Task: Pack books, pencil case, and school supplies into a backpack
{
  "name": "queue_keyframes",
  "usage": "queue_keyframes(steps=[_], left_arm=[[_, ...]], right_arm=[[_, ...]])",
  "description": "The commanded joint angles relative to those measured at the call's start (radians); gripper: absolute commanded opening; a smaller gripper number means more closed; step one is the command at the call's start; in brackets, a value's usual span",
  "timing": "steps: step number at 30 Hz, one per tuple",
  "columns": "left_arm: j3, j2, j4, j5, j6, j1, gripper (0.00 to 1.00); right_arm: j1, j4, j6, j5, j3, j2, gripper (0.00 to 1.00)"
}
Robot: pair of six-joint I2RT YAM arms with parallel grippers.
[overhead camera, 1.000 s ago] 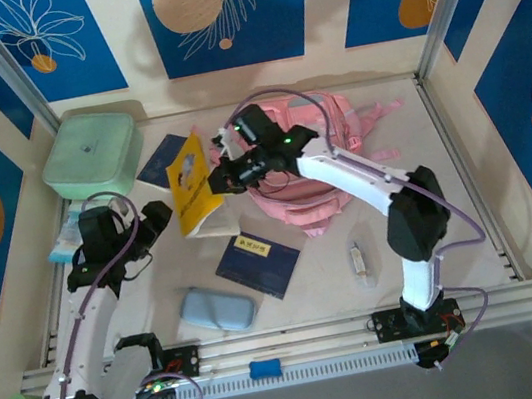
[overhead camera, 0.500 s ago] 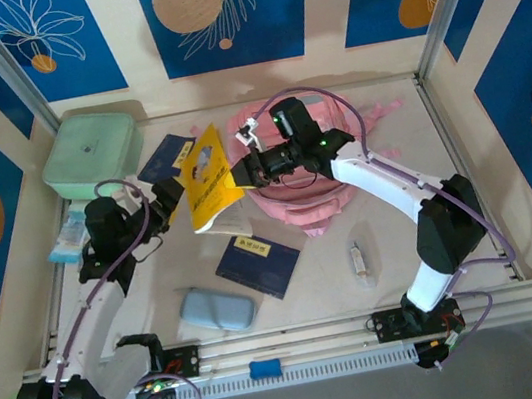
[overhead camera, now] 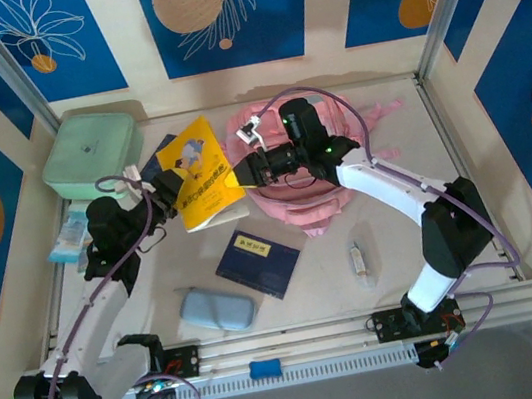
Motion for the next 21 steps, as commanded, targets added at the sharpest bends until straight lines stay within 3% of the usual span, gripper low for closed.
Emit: queue_keyframes(steps=[1,7,11,13,14,19,21], left_arm=[[0.001,-0.028,0.086,0.009,-0.011,-0.022,0.58],[-0.006,-0.015,0.085,-0.009,-0.007,-0.036,0.26],[-0.001,0.000,0.099,-0.009,-0.004,-0.038,0.17],[0.002,0.003,0.105,-0.012,-0.007,-0.038,0.04],[0.002,0.008,0.111,-0.013,-0.012,-0.041,0.00],[0.003,0.017,0.158,-0.024,-0.033,-0.072,0.00],[0.005,0.031,0.190,-0.031,-0.042,-0.091,0.00]], right_arm=[[0.001,0.011,-0.045,-0.035,0.007,0.012,0.00],[0.002,-0.036,-0.064,-0.026,0.019,0.030,0.01],[0.007,-0.095,-0.097,0.002,0.020,0.028,0.18],[0.002,-0.115,-0.100,0.027,0.006,0.019,0.33],[-0.003,-0.122,-0.091,0.034,-0.005,0.014,0.46],[-0.024,-0.158,-0.049,0.069,-0.030,0.012,0.95],[-0.021,-0.135,-0.024,0.042,-0.027,0.035,0.99]])
